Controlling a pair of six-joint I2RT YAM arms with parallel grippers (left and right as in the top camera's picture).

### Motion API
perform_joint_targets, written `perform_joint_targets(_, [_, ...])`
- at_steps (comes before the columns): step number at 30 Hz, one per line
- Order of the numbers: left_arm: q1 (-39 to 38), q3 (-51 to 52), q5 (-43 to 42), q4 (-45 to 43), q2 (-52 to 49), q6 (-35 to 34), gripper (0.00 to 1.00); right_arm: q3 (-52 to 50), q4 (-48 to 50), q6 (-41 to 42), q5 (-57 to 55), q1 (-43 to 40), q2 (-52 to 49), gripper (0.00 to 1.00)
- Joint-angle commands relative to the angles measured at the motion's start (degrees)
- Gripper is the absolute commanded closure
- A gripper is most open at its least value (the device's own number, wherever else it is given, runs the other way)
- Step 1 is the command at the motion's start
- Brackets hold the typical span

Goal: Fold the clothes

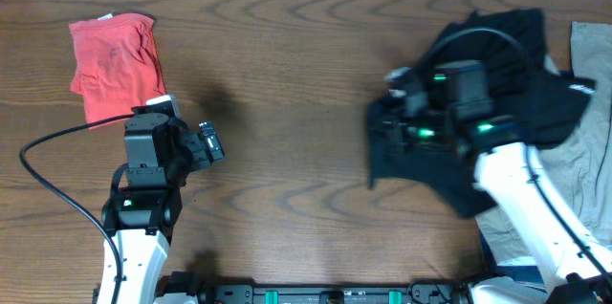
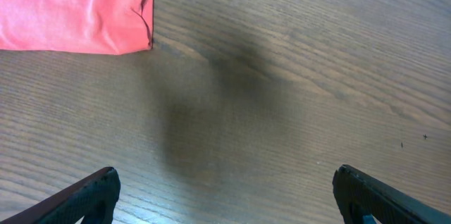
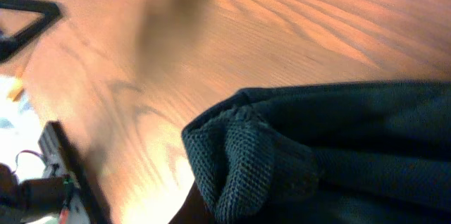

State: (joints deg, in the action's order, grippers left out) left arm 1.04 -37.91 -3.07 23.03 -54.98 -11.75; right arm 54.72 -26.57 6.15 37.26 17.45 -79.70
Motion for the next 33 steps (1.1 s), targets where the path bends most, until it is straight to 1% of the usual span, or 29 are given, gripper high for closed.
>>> perform_joint_targets(1, [0.3, -1.4, -0.6, 0.1, 0.0, 0.3, 0.02, 0.7, 7.1, 10.0, -4.2, 8.6, -0.6, 0.99])
perform_joint_targets(2, [0.3, -1.4, -0.6, 0.1, 0.0, 0.3, 0.02, 0.7, 10.3, 10.6, -6.2, 10.8, -1.0, 0.98])
perform_joint_targets(3, [0.3, -1.4, -0.6, 0.1, 0.0, 0.3, 0.02, 0.7, 13.2, 10.8, -8.2, 12.9, -1.4, 0.93])
perform_joint_targets(4, [0.3, -1.4, -0.6, 0.1, 0.0, 0.3, 0.02, 0.7, 15.2, 10.8, -10.0, 14.3, -1.7, 0.81])
perform_joint_targets(5, [0.3, -1.4, -0.6, 0.1, 0.0, 0.3, 0.02, 0.7, 16.8, 10.8, -12.3, 15.7, -2.0, 0.65])
perform_joint_targets(6, [0.3, -1.4, -0.6, 0.0, 0.0, 0.3, 0.02, 0.7, 17.2, 10.8, -15.5, 16.7, -2.1, 0.46])
perform_joint_targets(7, [0.3, -1.4, -0.6, 0.0, 0.0, 0.3, 0.02, 0.7, 17.0, 10.8, -18.5, 17.2, -2.1, 0.25])
perform_joint_targets(8, [0.3, -1.4, -0.6, 0.0, 0.0, 0.3, 0.02, 0.7, 16.4, 10.8, -21.8, 17.4, -2.1, 0.01])
perform_joint_targets(10, [0.3, -1.4, -0.6, 0.1, 0.0, 0.3, 0.02, 0.7, 14.4, 10.8, -27.6, 16.9, -2.1, 0.01])
perform_joint_targets(14, [0.3, -1.4, -1.7, -0.6, 0.0, -0.2, 0.02, 0.7, 8.3, 11.0, -33.2, 13.1, -1.4, 0.01])
perform_joint_targets(19, [0.0, -1.4, -11.2, -2.9, -0.7, -6.1, 0.02, 0.7, 0.3, 11.0, -33.4, 5.8, -0.2, 0.01])
perform_joint_targets(21, [-0.9, -1.4, -13.6, -3.8, -2.2, -6.8, 0.02, 0.7, -2.7, 11.0, -33.4, 3.0, 0.0, 0.01])
perform_joint_targets(25, [-5.3, -1.3, -14.3, -4.3, -7.4, -6.8, 0.02, 0.7, -7.9, 11.0, -33.3, -1.8, 0.1, 0.01])
perform_joint_targets(28, [-10.3, -1.3, -14.3, -5.4, -12.6, -6.8, 0.02, 0.7, -11.1, 11.0, -33.1, -3.7, 0.1, 0.01])
perform_joint_targets(33, [-18.9, -1.3, -14.3, -11.8, -22.4, -6.8, 0.02, 0.7, -14.3, 11.0, -33.2, -4.8, 0.1, 0.01])
